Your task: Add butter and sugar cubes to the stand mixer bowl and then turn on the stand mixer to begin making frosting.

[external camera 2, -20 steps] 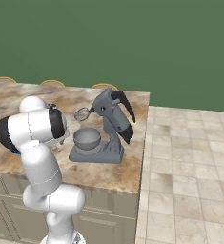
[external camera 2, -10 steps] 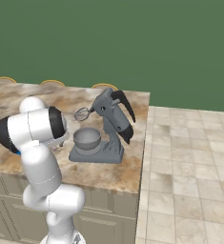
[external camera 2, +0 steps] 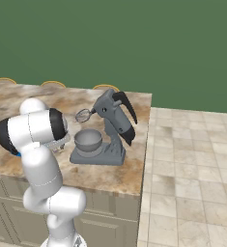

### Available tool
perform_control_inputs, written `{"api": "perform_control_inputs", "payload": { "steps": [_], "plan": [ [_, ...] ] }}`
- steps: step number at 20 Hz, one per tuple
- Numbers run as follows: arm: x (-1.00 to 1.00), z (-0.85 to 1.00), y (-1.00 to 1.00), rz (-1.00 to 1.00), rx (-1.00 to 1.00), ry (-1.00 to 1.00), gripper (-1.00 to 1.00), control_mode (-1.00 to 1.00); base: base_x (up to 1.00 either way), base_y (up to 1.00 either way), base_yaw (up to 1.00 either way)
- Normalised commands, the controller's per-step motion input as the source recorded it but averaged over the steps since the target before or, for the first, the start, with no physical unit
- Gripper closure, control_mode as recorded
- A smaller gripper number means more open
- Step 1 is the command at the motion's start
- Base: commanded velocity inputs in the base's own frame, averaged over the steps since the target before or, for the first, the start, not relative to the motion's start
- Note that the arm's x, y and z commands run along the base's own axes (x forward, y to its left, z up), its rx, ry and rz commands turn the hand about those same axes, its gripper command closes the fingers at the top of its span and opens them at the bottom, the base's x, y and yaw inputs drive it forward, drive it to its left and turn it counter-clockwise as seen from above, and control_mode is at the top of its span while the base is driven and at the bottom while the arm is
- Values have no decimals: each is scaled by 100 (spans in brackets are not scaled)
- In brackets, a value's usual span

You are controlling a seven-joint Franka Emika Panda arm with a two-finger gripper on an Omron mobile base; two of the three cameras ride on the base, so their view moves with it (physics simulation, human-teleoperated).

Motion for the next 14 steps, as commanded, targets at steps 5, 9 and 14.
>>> {"api": "perform_control_inputs", "payload": {
  "steps": [5, 9, 14],
  "plan": [
    [0, 0, 0, 0, 0, 0, -100, -100, 0, 0, 0],
    [0, 0, 0, 0, 0, 0, -100, -100, 0, 0, 0],
    [0, 0, 0, 0, 0, 0, 100, -100, 0, 0, 0]
  ]
}}
